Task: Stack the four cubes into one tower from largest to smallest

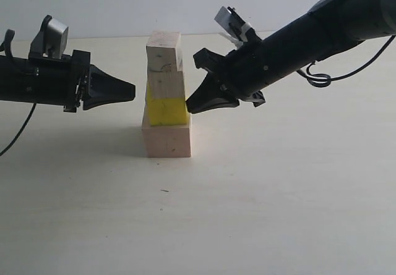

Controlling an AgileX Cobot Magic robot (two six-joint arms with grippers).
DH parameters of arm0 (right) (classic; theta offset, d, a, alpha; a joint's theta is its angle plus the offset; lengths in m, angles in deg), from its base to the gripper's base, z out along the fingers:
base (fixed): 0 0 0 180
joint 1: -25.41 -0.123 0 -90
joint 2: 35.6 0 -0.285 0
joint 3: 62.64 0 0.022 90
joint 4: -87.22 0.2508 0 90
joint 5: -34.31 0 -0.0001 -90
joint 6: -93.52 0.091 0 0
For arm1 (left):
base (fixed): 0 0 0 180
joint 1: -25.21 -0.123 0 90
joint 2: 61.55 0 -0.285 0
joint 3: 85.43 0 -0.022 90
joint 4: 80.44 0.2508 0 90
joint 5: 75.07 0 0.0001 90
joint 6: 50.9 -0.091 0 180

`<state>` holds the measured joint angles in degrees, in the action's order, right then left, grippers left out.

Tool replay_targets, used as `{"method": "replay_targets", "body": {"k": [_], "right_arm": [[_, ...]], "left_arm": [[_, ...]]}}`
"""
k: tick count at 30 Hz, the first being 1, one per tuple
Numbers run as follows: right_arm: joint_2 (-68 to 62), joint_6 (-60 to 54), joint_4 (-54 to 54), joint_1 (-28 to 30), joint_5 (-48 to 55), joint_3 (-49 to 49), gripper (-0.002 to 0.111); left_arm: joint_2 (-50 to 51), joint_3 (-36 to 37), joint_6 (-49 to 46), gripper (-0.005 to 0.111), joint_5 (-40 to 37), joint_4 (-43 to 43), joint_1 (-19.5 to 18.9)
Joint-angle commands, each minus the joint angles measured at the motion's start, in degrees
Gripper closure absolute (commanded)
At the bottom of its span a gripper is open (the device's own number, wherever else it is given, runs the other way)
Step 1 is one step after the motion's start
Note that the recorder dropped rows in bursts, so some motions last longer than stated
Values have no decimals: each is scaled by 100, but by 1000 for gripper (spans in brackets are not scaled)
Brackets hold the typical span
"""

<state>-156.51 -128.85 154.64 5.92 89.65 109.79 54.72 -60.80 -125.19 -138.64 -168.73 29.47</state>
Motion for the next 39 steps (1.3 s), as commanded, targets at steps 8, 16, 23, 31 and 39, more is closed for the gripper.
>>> {"method": "replay_targets", "body": {"k": [8, 16, 23, 31, 39], "right_arm": [[4, -107, -66, -84, -128, 0, 108], [4, -107, -66, -84, -421, 0, 108], [4, -107, -66, -84, -784, 0, 108], [4, -107, -66, -84, -985, 0, 108], [4, -107, -66, -84, -1079, 0, 108]], "left_arm": [[-48, 20, -35, 107, -64, -49, -27], [-48, 135, 0, 107, -66, 53, -27], [-15, 262, -46, 107, -76, 53, -13], [18, 262, -176, 107, 131, -153, 227], [18, 262, -176, 107, 229, -166, 263]]}}
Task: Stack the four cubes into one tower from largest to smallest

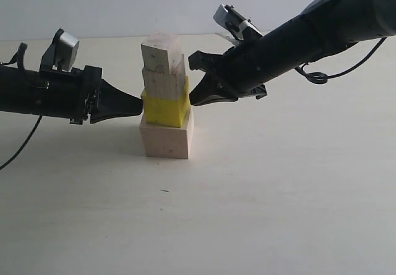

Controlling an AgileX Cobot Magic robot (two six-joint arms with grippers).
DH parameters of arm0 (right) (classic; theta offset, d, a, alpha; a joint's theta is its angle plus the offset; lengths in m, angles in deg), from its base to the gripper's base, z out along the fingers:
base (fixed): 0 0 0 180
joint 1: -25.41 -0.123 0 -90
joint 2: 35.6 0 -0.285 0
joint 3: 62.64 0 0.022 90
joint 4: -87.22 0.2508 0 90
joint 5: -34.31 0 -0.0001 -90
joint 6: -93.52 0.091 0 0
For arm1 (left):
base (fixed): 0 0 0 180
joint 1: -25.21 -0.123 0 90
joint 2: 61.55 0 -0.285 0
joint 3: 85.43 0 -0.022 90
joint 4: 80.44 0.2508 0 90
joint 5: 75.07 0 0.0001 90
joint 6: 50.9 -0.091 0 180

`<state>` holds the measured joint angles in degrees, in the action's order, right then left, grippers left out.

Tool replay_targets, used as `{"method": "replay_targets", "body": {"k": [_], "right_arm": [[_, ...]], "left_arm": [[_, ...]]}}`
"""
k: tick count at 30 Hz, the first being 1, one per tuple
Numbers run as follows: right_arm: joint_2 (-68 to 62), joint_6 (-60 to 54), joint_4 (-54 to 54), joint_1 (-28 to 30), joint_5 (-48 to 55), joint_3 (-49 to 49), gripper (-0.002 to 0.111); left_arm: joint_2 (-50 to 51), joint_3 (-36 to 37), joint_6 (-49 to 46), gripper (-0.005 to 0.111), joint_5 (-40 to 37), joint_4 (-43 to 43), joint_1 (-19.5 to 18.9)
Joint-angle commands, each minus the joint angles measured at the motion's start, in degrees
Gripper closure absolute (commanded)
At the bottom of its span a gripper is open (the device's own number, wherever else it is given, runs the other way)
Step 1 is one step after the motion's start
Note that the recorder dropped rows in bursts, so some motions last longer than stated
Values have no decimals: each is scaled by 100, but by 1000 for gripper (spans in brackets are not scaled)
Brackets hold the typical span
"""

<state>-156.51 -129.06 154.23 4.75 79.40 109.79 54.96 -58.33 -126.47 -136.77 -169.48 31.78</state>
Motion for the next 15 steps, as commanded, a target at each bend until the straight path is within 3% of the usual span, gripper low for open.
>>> {"method": "replay_targets", "body": {"k": [1, 15], "right_arm": [[4, -86, -25, 33, -54, 0, 108], [-57, -86, -13, 33, 98, 433, 108]], "left_arm": [[-6, 15, -47, 107, 42, -91, 31], [-6, 15, -47, 107, -213, -17, 30]]}}
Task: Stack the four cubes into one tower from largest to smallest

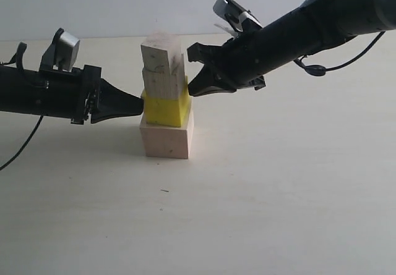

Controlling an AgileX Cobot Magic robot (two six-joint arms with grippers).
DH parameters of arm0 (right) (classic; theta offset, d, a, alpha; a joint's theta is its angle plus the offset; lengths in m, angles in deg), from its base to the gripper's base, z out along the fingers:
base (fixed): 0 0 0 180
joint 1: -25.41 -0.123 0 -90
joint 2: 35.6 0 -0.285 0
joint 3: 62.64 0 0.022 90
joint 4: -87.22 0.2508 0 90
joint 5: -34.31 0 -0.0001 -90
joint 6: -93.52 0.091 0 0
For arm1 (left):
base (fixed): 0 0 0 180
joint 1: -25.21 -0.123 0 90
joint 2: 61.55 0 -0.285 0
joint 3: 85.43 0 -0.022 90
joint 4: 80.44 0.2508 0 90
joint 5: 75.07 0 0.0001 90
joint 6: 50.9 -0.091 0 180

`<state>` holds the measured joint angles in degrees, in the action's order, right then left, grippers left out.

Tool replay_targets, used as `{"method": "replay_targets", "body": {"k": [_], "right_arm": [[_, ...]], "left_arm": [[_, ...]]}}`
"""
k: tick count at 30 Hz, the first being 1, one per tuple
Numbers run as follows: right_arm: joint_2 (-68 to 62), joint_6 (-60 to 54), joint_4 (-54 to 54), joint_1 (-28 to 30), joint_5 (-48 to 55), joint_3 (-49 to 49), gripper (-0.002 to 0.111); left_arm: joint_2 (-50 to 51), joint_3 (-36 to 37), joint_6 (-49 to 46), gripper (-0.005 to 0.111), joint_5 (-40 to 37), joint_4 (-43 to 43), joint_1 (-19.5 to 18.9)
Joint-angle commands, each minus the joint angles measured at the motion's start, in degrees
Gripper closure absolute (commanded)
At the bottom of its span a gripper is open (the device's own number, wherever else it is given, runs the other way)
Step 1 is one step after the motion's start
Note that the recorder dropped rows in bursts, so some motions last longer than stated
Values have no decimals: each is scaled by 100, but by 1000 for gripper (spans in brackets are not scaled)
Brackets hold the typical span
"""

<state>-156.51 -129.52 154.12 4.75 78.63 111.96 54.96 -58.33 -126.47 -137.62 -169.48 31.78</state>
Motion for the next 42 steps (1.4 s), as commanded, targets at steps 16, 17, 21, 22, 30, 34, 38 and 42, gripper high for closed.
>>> {"method": "replay_targets", "body": {"k": [16, 17, 21, 22, 30, 34, 38, 42], "right_arm": [[33, 571, -604, 33, 559, 255, 108], [42, 625, -604, 33, 622, 255, 108], [42, 732, -617, 33, 752, 233, 108], [42, 732, -620, 33, 812, 230, 108], [42, 865, -609, 0, 1078, 230, 108], [42, 865, -616, -65, 1131, 230, 108], [42, 877, -689, -65, 1131, 230, 108], [42, 1313, -1465, -65, 693, 230, 108]], "left_arm": [[-6, 15, -32, 107, -88, 68, -93], [-6, 15, -32, 107, -88, 68, -143], [-6, 15, -32, 107, -88, 43, -304], [-6, 15, -44, 107, -88, 31, -327], [-6, 2, -68, 107, 19, 0, -318], [-6, 2, -68, 107, 19, -21, -318], [-6, 2, -68, 107, 19, -21, -318], [-6, 2, -68, 107, 55, -22, -318]]}}
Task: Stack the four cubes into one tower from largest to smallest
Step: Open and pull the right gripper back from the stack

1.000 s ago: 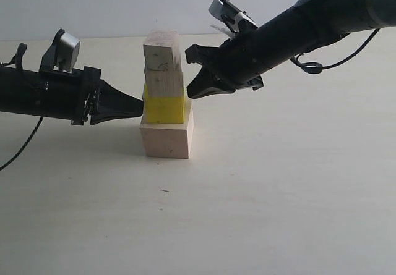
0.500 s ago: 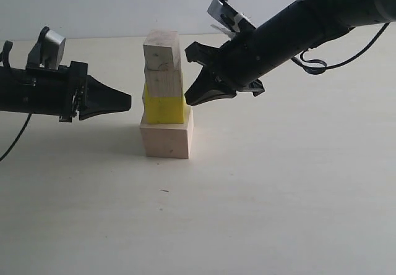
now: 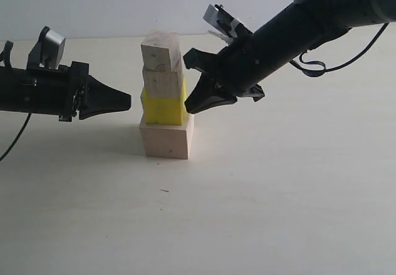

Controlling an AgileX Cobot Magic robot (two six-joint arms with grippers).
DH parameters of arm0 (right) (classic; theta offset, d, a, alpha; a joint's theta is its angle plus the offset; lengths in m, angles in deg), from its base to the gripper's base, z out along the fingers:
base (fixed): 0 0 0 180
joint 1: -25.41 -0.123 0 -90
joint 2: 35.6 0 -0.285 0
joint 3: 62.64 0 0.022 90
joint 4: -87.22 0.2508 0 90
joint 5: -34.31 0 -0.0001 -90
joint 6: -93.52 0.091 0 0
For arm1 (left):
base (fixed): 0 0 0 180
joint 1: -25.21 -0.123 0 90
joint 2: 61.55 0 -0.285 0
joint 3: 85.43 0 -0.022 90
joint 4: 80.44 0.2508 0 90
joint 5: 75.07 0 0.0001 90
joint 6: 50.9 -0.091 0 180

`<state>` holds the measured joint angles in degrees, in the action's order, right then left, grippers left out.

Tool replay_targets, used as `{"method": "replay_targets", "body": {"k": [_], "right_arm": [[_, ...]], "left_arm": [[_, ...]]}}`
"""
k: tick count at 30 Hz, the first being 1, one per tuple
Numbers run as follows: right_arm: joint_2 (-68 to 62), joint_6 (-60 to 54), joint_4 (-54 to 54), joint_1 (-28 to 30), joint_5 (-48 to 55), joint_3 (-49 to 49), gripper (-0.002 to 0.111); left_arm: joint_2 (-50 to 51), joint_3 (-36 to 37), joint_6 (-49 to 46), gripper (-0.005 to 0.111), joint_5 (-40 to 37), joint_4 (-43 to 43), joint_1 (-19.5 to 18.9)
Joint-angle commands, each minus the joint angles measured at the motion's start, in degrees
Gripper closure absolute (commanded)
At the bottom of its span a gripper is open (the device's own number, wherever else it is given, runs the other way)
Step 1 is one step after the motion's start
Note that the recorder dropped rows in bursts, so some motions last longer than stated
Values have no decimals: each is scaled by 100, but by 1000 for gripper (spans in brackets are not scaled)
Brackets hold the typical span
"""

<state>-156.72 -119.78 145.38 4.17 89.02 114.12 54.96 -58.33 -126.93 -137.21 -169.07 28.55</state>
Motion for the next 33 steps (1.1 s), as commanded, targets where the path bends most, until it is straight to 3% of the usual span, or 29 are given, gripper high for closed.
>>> {"method": "replay_targets", "body": {"k": [1, 6, 12, 27, 33], "right_arm": [[64, 362, -680, -7, -428, 14, 108], [53, 532, -827, 4, -1030, 14, 108], [76, 539, -827, 4, -1052, 14, 108], [-191, 741, -1150, 290, -852, 14, 108], [-527, 1, -55, 290, -580, 14, 108]], "left_arm": [[-6, 2, -23, 107, 53, -52, 5], [-6, 2, -23, 107, 138, 17, 5], [114, 2, 41, 107, 390, 411, 5], [930, 2, -328, 107, 169, -92, 5], [930, 2, -328, 107, 169, -82, 5]]}}
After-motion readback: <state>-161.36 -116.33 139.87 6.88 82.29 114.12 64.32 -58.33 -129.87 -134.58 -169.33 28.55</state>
